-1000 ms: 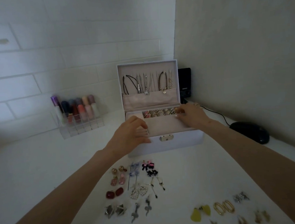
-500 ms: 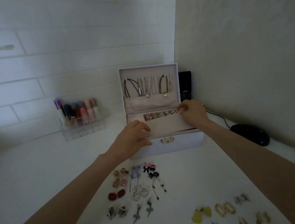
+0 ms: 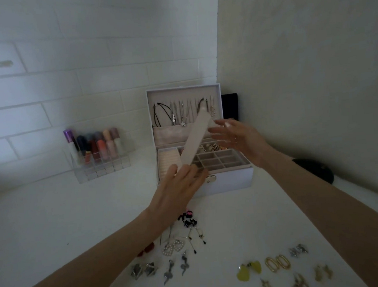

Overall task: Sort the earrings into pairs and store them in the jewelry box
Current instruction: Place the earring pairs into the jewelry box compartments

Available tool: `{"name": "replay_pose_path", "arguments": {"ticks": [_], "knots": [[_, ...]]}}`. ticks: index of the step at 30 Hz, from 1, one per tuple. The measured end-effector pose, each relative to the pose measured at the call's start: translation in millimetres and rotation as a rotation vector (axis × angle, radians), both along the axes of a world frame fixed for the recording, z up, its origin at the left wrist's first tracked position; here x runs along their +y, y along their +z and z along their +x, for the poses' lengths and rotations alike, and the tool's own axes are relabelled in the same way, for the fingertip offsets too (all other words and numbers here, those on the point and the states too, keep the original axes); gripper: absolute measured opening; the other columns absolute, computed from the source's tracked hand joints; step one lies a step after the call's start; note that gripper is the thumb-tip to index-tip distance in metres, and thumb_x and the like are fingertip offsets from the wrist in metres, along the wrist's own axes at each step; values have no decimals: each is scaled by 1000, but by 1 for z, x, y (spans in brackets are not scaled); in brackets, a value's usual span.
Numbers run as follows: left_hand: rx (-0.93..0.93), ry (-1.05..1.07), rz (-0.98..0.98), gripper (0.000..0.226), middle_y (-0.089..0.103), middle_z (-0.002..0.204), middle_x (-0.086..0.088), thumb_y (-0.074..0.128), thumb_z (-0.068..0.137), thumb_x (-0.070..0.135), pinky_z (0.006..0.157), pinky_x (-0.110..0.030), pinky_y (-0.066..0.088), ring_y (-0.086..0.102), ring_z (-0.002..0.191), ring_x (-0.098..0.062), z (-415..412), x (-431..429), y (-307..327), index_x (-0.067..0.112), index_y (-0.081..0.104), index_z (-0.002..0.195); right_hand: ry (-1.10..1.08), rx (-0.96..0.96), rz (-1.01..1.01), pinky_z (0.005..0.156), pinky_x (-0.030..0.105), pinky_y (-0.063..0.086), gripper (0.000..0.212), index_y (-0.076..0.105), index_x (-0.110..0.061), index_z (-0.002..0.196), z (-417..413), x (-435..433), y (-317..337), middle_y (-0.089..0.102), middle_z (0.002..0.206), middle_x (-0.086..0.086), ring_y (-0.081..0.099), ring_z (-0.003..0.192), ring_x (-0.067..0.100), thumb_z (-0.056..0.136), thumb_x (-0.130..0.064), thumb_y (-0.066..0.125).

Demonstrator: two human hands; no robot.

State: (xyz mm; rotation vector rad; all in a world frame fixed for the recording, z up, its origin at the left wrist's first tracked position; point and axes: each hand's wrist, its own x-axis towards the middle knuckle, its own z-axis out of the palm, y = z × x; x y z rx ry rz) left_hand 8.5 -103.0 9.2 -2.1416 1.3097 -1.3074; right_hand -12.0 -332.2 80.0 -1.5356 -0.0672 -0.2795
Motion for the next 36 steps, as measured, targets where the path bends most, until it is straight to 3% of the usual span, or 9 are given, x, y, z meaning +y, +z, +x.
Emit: {"name": "replay_pose_path", "arguments": {"ticks": [2,4,6,8,11,19,23,28,36], "knots": [[-22,51,-36,68,50,100,-6,39,67,3,76,-35,28,34,87,-23,-3,2,-2,22,44,132,-291,65,-192,75,24,53,18,64,-15,107,2,-6,-11,68,105,6,63,95,20,92,-14,54],[-31,72,-64,69,41,94,-7,41,69,2,75,-35,27,34,84,-23,-3,3,-5,24,41,134,-533,137,-454,81,33,52,19,66,-14,104,6,-18,-26,66,99,4,62,95,24,85,-12,62],[-6,53,-80,62,43,92,-7,62,74,16,75,-35,27,34,83,-23,2,4,-7,24,43,132,-605,230,-592,85,37,49,25,65,-12,107,6,-26,-37,61,97,3,61,97,26,82,-17,66],[43,41,-103,61,49,90,-4,74,70,37,73,-35,27,35,82,-23,8,5,-7,21,49,123,-572,321,-608,74,32,48,29,64,-13,108,5,-28,-39,59,99,3,59,91,24,81,-24,67],[107,5,-136,59,52,86,-6,79,59,45,70,-35,26,34,79,-23,14,8,-2,15,53,102,-479,411,-544,54,25,39,26,64,-14,104,5,-26,-42,61,94,7,56,77,22,81,-26,65],[548,-190,-281,53,53,90,0,84,53,27,68,-29,19,34,81,-15,34,8,1,24,46,90,-508,333,-496,49,26,36,18,68,2,87,8,-28,-48,54,70,11,48,63,22,83,-10,55],[583,-217,-289,50,53,90,-1,82,56,27,68,-27,22,34,81,-14,34,6,1,23,46,90,-507,324,-511,55,27,37,13,66,-6,80,10,-28,-49,55,69,9,51,70,23,84,-9,55],[582,-195,-325,48,51,87,-3,81,58,17,63,-29,22,34,76,-15,44,13,-2,22,46,92,-523,334,-540,50,26,34,24,63,12,90,7,-20,-51,53,74,14,47,62,21,87,-9,51],[602,-238,-288,49,51,86,-4,81,59,17,62,-30,24,37,75,-16,44,4,-1,21,46,92,-580,339,-561,49,25,33,23,64,6,93,-7,-27,-51,51,63,2,46,57,17,89,-12,51]]}}
